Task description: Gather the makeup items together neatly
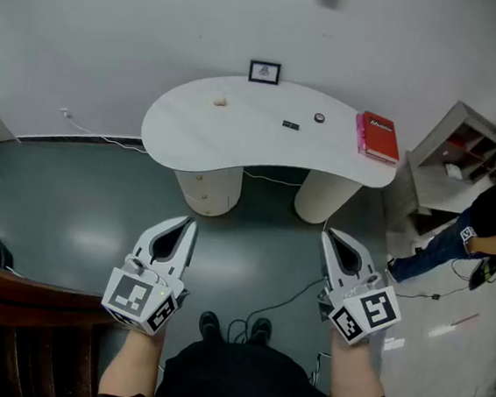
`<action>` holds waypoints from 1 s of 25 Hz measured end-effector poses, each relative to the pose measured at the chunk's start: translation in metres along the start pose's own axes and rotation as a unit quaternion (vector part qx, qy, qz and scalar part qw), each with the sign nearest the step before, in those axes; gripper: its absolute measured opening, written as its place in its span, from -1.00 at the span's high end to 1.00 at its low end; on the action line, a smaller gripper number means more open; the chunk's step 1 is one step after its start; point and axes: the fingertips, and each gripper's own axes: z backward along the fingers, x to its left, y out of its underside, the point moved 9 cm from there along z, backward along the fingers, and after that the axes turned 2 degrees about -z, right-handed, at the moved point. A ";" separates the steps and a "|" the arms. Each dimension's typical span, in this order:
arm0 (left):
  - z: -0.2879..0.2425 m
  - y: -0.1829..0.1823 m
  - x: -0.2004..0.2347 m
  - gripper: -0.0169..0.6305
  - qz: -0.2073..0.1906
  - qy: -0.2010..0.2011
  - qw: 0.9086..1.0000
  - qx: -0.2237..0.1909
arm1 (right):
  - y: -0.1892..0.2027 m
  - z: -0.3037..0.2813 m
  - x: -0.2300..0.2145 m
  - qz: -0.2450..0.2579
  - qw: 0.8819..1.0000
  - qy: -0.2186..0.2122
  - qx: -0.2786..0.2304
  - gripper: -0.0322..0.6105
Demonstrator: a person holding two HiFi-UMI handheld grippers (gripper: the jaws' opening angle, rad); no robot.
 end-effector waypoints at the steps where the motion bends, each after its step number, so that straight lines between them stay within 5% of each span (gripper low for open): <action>1: 0.000 0.000 0.001 0.91 0.000 0.000 1.000 -0.001 | 0.000 -0.001 0.000 0.000 1.000 -0.001 0.001 0.79; 14: 0.022 0.003 0.033 0.91 0.004 0.004 1.000 -0.010 | 0.000 -0.026 0.034 0.001 1.000 0.002 -0.001 0.79; 25: 0.075 0.009 0.088 0.91 0.000 -0.007 1.000 -0.008 | -0.002 -0.063 0.105 0.025 1.000 -0.014 -0.009 0.79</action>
